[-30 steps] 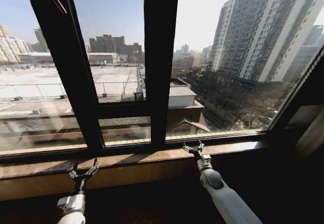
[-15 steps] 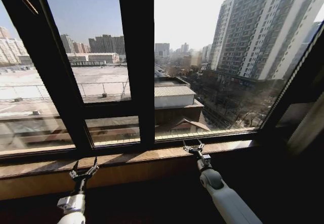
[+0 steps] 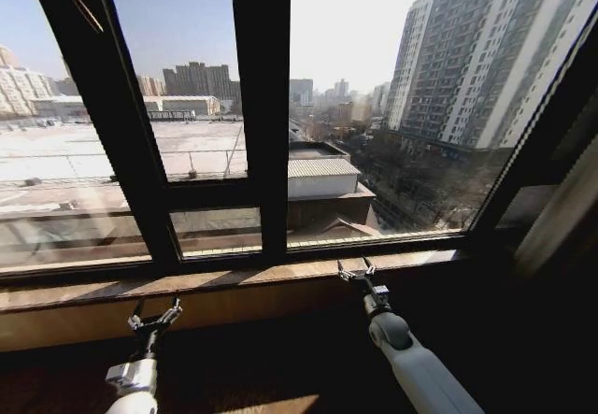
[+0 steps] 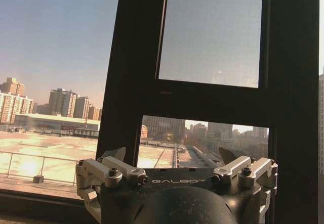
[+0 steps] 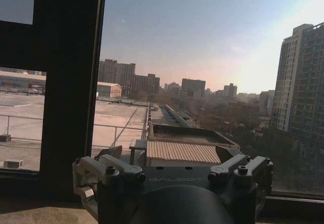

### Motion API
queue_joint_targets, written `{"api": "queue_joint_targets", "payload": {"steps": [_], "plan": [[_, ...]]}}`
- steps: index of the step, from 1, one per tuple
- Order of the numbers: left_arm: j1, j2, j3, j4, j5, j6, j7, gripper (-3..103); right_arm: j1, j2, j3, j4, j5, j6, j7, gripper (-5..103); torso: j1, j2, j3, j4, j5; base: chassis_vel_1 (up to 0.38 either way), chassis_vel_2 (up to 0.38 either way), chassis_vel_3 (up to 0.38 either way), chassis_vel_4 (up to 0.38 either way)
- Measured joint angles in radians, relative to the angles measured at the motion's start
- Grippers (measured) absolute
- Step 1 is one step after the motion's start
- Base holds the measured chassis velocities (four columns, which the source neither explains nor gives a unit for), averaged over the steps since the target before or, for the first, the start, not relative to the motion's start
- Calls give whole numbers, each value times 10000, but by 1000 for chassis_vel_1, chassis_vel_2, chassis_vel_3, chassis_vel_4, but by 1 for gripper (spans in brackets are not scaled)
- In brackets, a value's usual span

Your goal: Open the curtains by pulling them apart, changing their state from closed to fully open.

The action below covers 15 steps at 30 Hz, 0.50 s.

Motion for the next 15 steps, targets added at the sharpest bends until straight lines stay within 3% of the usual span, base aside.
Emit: {"api": "queue_joint_targets", "payload": {"steps": [9, 15], "plan": [[2, 0, 0, 0, 0, 0, 0, 100, 0, 0, 0, 0, 0, 0, 1, 100, -3, 2, -1, -1, 3, 160, -366, -158, 343], [1, 0, 2, 0, 0, 0, 2, 100, 0, 0, 1, 0, 0, 0, 2, 100, 7, -3, 3, -1, -5, 28, -426, -39, 455]]}}
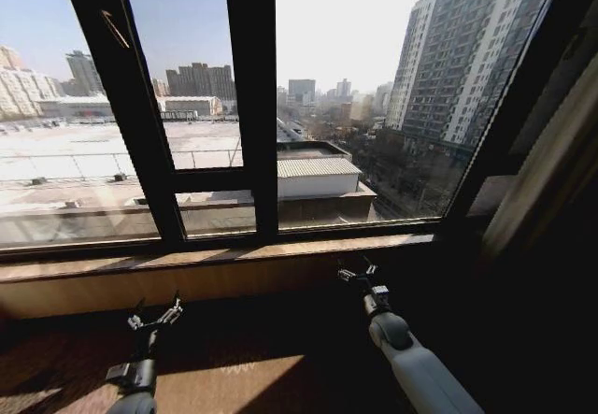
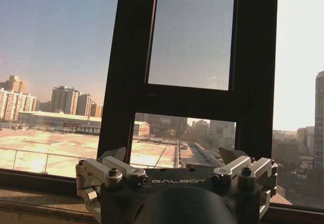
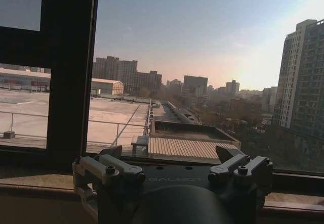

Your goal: Open the curtains by pulling them apart, changing their state from closed to fully open.

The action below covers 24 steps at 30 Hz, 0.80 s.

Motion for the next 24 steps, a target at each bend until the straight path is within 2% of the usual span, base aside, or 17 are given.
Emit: {"api": "queue_joint_targets", "payload": {"steps": [2, 6, 10, 14, 19, 24], "plan": [[0, 0, 0, -1, 0, 0, 2, 100, 0, 0, 0, 0, 0, 0, 0, 100, 0, 0, -1, 0, 10, 4, -468, -8, 481], [0, -1, 2, -1, 0, 0, 6, 100, 0, -1, 2, 0, 0, 0, 0, 100, 0, 0, -1, 0, 3, 90, -489, -77, 510], [0, -2, 2, -2, 0, 0, 9, 100, 0, -4, 2, 0, 0, 0, 2, 100, -6, 2, -3, -2, 16, 279, -436, -226, 428], [0, -2, 2, -1, 0, 0, 9, 100, 0, -4, 3, 0, 0, 0, 2, 100, -8, 3, -4, -3, -4, 344, -399, -339, 360], [1, 0, -4, 0, 0, 0, 7, 100, -1, 0, 0, 1, 0, 0, 2, 100, -12, 6, -6, 2, 6, 341, -238, -355, 261], [2, 2, -8, 0, 0, 0, 2, 100, -1, 1, -1, 4, 0, 0, 1, 100, -16, 12, -8, 2, 0, 87, -72, -144, 84]]}}
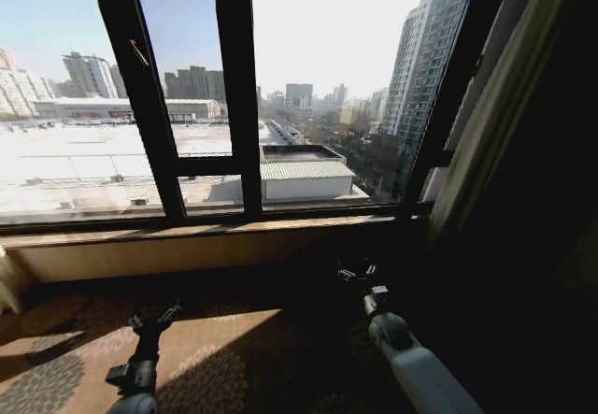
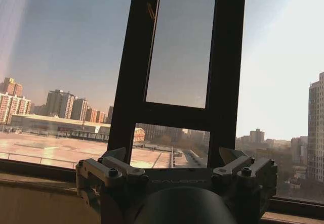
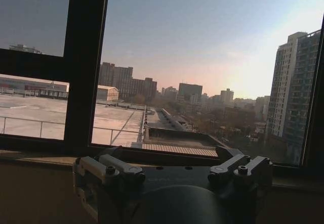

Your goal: Open the curtains by pulling them apart, changing their state from closed to fully open.

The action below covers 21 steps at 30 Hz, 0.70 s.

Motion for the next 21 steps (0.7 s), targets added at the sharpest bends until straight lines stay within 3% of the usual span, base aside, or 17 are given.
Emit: {"api": "queue_joint_targets", "payload": {"steps": [21], "plan": [[-3, -2, 7, 0, 0, 0, 2, 100, 0, -2, 1, -3, 0, 0, 0, 100, 6, -7, 3, -3, 3, -3, 11, 11, -10]]}}
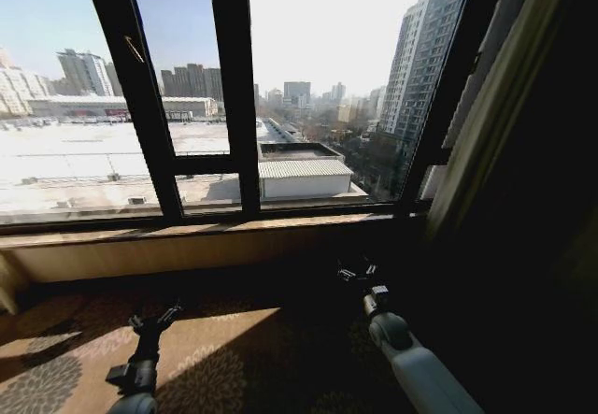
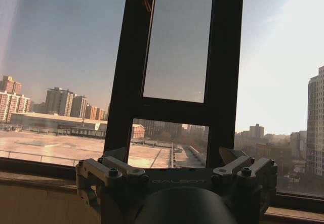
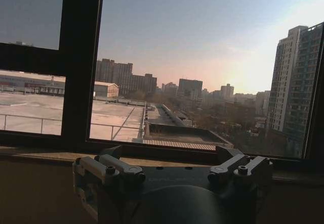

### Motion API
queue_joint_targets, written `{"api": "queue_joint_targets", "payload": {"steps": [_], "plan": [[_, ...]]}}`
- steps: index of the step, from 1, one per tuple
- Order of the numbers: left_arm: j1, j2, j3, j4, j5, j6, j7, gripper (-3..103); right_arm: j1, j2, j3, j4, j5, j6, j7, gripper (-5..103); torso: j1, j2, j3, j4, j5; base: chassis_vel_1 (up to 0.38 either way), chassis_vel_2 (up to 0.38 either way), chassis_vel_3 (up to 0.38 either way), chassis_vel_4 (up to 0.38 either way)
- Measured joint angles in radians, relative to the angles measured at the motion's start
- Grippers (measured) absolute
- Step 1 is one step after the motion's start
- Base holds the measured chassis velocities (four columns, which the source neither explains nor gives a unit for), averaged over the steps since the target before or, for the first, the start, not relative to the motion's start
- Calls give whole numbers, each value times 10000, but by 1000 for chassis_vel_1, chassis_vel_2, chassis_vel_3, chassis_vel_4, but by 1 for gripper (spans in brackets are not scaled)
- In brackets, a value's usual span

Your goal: Open the curtains by pulling them apart, changing their state from closed to fully open.

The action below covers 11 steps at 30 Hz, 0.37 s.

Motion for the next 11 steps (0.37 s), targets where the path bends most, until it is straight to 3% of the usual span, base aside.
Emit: {"api": "queue_joint_targets", "payload": {"steps": [11], "plan": [[0, 0, -1, -1, 0, 0, 0, 100, 0, 1, 0, -1, 0, 0, 0, 100, 5, -2, 2, 2, -2, 40, 52, -41, -49]]}}
